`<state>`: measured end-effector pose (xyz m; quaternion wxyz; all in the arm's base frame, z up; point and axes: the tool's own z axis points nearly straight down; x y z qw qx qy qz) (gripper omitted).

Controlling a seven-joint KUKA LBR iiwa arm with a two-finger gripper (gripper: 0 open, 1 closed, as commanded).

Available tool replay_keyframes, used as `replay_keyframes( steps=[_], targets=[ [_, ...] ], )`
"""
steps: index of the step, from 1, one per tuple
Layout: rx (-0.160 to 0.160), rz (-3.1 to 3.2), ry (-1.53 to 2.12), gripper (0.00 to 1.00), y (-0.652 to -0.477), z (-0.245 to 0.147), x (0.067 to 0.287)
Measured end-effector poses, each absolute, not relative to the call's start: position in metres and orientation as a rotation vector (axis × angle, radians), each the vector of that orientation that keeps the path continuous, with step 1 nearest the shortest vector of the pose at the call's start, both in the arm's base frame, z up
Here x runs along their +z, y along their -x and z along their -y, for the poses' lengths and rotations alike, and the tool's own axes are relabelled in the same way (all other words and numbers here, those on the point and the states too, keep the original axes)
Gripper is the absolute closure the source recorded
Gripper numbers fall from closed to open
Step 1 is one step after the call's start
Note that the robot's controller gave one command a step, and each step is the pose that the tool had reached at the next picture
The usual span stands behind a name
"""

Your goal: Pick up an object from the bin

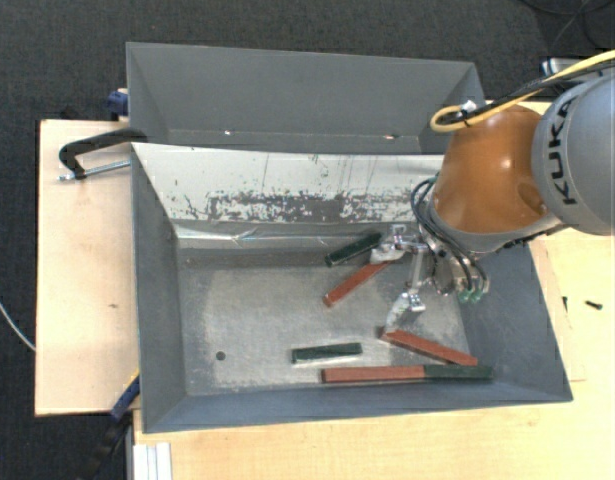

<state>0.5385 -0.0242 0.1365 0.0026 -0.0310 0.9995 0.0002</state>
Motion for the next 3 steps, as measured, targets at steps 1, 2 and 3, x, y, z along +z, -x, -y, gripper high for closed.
replay_keyframes(
  steps=[1,2,3],
  targets=[
    [0.004,-3.123,0.245,0.0,-0.5635,0.0312,0.0885],
    [0.001,-3.123,0.24,1.0,-0.5573,0.0306,0.0951],
    [0.001,-3.128,0.241,0.0,-0.5559,0.0307,0.0937]
  ],
)
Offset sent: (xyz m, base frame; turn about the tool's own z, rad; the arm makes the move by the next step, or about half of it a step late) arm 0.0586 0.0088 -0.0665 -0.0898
